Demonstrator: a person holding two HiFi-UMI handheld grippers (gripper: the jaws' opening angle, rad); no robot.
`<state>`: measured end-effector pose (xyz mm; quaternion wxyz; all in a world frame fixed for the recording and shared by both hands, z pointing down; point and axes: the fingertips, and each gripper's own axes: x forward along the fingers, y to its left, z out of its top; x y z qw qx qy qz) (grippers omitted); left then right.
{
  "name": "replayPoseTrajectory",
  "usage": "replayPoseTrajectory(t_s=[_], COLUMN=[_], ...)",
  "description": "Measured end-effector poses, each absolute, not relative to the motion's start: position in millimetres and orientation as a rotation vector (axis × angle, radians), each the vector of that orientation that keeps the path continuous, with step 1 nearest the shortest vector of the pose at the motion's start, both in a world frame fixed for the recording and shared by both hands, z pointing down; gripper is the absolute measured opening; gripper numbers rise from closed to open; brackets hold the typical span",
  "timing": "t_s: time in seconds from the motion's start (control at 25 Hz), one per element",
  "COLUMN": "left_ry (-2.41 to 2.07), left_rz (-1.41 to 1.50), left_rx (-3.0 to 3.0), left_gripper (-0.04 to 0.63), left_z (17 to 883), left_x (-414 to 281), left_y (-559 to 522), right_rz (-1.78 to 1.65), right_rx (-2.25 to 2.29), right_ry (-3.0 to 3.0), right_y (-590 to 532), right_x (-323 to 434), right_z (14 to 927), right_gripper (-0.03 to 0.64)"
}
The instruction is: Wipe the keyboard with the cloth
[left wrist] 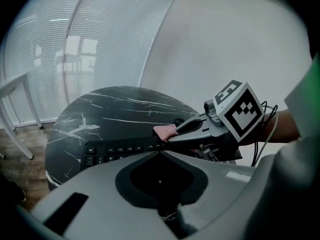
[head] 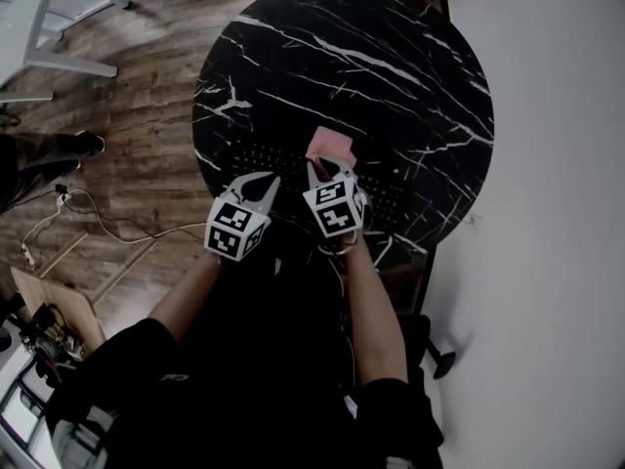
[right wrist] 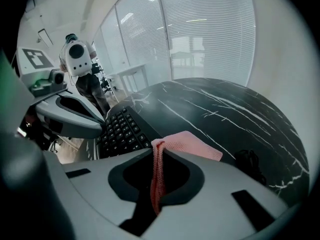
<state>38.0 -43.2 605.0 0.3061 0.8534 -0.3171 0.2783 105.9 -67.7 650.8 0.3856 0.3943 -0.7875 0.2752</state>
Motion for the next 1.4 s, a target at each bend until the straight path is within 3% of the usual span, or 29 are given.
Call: replayPoseTrajectory(t_s=[1.4], left_ry=[-0.767], left_rz=[0.762], left_rx=[2.29], left_gripper=[0.0], left_z=[609.3], left_x=[162.1], left_y=[-2.0], right_rz=[0.737], right_rx=[1.088], right_ry=[-1.966], right_y=[-20.7], right_x=[238.4], right_z=[650.2], right_gripper=[0.015])
